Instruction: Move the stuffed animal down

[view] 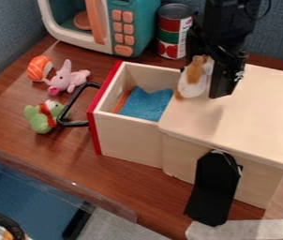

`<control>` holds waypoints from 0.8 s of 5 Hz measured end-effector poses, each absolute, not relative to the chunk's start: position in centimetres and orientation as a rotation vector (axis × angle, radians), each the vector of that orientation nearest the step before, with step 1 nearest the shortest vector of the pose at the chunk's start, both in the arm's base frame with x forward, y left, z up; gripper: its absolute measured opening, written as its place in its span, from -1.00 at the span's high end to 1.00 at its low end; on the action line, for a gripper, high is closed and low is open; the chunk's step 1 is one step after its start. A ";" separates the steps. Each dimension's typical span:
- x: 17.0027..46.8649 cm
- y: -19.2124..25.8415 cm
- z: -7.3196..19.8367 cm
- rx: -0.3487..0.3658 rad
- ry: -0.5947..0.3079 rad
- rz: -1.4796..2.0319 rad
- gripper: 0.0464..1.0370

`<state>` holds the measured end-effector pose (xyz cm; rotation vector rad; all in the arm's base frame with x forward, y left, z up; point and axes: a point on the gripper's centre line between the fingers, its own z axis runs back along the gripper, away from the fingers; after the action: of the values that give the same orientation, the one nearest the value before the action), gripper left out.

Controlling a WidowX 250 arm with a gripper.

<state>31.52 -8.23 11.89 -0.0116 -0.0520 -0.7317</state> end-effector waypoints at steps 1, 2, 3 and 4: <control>31.7 -7.7 11.7 -0.012 -0.057 -0.716 -0.29; 31.6 -7.1 11.9 -0.007 -0.044 -0.707 0.18; 32.5 -4.7 13.1 0.002 -0.057 -0.660 0.34; 34.2 -0.3 14.6 0.047 -0.121 -0.564 0.36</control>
<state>34.17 -0.26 14.62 0.0471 -0.1209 -0.5643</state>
